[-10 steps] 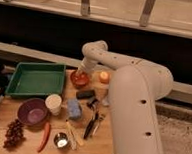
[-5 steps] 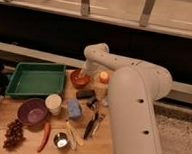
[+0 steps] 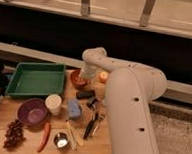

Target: Stack bowls on top of each other

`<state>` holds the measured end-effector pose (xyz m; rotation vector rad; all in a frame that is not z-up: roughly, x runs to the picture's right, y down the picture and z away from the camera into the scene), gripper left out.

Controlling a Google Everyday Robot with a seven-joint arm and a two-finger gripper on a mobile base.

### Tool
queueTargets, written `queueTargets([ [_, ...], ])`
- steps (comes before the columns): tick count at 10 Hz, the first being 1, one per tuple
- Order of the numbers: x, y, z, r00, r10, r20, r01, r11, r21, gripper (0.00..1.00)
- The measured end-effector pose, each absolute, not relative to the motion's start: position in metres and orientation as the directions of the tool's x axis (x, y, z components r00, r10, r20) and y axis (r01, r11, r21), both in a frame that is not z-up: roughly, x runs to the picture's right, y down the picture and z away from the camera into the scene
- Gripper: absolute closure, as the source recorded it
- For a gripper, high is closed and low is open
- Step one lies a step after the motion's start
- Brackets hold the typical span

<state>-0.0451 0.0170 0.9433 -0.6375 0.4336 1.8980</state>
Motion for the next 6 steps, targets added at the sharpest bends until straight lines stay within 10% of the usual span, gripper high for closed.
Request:
queueTargets([
  [4,-0.055,0.004,0.929,-0.263,0.757,-0.598,-0.930,-0.364,-0.052,0.98],
  [6,-0.056,-0.020,0.902,-0.232,0.785,-0.574,-0.924,-0.362,-0.121,1.00],
])
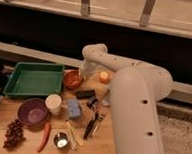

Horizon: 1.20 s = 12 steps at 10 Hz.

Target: Stack bowls on top of each other

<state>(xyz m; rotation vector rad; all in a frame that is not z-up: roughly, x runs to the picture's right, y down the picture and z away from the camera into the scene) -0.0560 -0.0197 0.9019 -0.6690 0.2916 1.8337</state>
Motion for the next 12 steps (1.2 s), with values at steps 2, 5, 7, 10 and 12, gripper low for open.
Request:
queueTargets([
  [2,-0.058,-0.045,0.871,-0.202,0.817,-0.541,-0.919,-0.348,-0.183,1.00],
  [5,-0.054,-0.079,0.823,-0.143,0.862,-0.487,-0.919,-0.299,-0.258,1.00],
  [7,-0.070,-0.087,0.781,-0.027,0.892,-0.452,-0.920,-0.199,-0.337,1.00],
  [10,-0.095,-0.060,0.733,0.148,0.888,-0.434,-0.900,-0.061,-0.432,1.00],
  [12,-0.119,-0.032,0.701,0.278,0.861,-0.427,-0.865,0.031,-0.501,1.00],
])
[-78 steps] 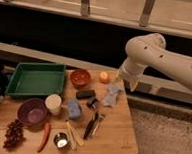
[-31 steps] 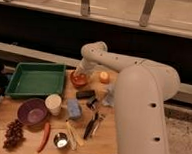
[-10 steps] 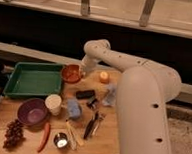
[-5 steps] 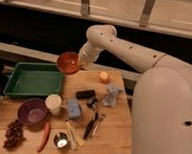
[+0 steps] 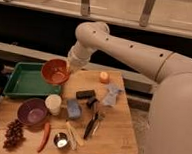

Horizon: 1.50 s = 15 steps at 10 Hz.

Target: Stack bowls on top of each other

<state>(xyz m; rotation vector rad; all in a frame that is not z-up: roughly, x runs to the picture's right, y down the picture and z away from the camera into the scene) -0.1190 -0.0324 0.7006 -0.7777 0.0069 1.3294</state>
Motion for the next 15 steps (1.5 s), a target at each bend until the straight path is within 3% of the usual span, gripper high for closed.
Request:
queueTargets([
  [8,-0.132,-0.016,0.691,0.355,0.829,-0.432,-0.840,0.080,-0.537,1.00],
  [15,-0.256,0.047,0.705,0.588,0.697,-0.410,-0.726,0.232,-0.647,1.00],
])
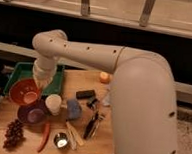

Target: Stack bowls on top of each other

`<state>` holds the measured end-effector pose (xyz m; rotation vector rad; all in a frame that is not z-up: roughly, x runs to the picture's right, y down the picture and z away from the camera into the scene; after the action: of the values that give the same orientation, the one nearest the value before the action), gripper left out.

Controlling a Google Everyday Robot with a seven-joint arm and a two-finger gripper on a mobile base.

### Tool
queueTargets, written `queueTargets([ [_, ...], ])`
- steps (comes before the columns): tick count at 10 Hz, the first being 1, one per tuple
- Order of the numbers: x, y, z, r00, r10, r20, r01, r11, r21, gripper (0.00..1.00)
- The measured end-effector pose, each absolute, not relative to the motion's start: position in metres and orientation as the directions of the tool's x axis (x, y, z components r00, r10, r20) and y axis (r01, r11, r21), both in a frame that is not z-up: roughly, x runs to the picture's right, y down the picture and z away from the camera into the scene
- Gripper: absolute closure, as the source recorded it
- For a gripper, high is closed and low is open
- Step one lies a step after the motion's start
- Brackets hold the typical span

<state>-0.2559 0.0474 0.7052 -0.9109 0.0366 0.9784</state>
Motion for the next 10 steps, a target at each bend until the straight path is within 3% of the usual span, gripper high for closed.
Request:
queueTargets([
  [2,-0.268,0.063,0.719,0.618,0.664,-0.420,-0.701,0.225,-0.677,0.90],
  [8,-0.263,0.082,0.749,0.603,0.641,-0.475,-0.713,0.166,-0.681,0.30],
  [10,-0.267,0.086,0.749,0.611,0.630,-0.479,-0.709,0.168,-0.685,0.24],
])
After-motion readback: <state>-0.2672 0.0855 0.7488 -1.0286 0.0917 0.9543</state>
